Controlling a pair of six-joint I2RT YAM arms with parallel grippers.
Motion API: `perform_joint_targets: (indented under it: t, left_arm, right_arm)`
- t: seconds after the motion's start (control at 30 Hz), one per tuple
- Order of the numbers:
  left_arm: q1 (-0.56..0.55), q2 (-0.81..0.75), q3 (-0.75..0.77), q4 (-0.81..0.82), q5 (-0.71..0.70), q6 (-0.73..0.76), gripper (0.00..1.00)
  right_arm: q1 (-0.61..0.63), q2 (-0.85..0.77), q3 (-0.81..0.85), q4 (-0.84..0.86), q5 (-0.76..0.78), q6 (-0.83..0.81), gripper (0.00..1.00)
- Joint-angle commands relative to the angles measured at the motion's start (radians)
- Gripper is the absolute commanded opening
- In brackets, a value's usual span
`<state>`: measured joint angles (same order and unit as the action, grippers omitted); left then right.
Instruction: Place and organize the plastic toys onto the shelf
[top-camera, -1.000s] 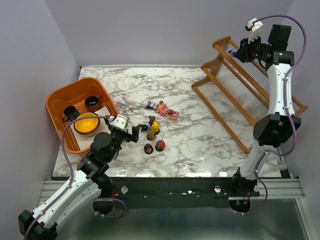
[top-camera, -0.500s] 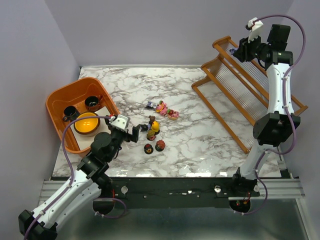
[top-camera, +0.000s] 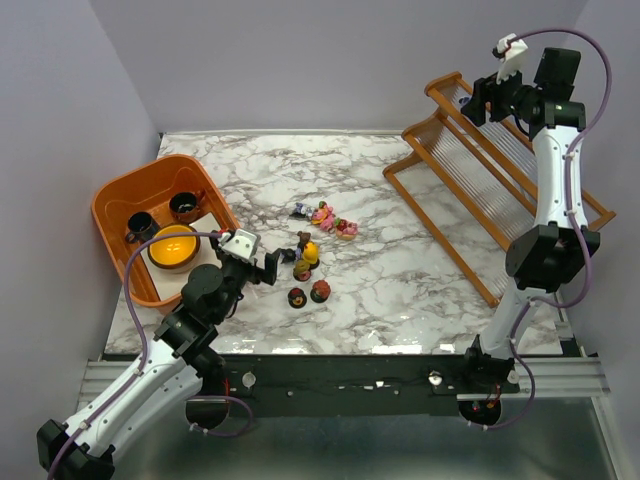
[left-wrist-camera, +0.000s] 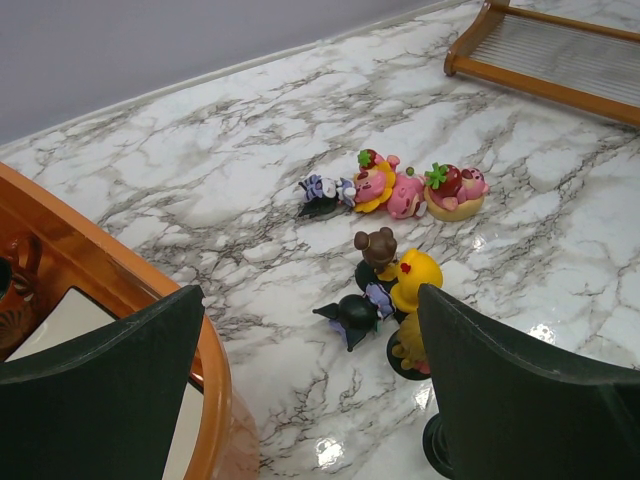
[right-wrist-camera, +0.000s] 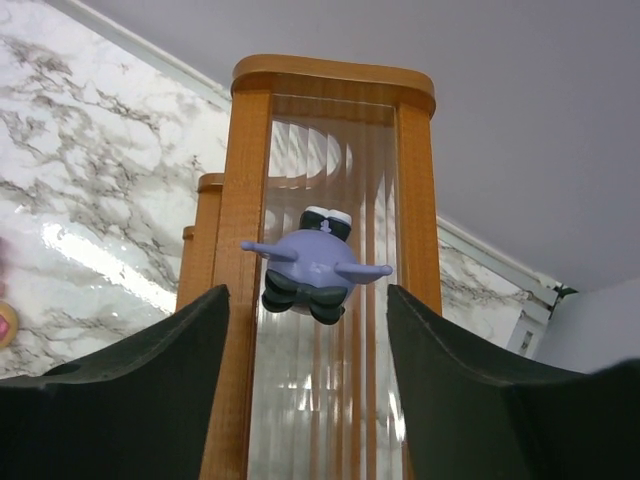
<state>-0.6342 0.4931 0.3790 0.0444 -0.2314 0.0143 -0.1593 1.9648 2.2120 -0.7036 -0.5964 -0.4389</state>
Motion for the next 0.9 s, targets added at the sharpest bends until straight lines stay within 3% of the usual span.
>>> perform_joint_targets:
  t: [0.0,0.23,0.63,0.87]
  left_arm:
    - [0.004,-0.001,0.001,0.026,-0.006,0.006,0.99]
    - [0.004,0.001,0.012,0.032,0.001,-0.011,0.99]
    - [0.004,0.051,0.044,0.034,0.006,-0.065,0.99]
    - [0.002,0.064,0.060,0.006,0.006,-0.080,0.99]
  right_arm:
    - [-0.008,-0.059,0.037,0.036,0.010,0.042,0.79]
    - [-0.006,-0.219,-0.066,0.065,0.000,0.161,0.89]
    - [0.131,-0.682,-0.696,0.197,0.124,0.325,0.95]
    - [0.334,-0.888,-1.065,0.274,0.218,0.437,0.97]
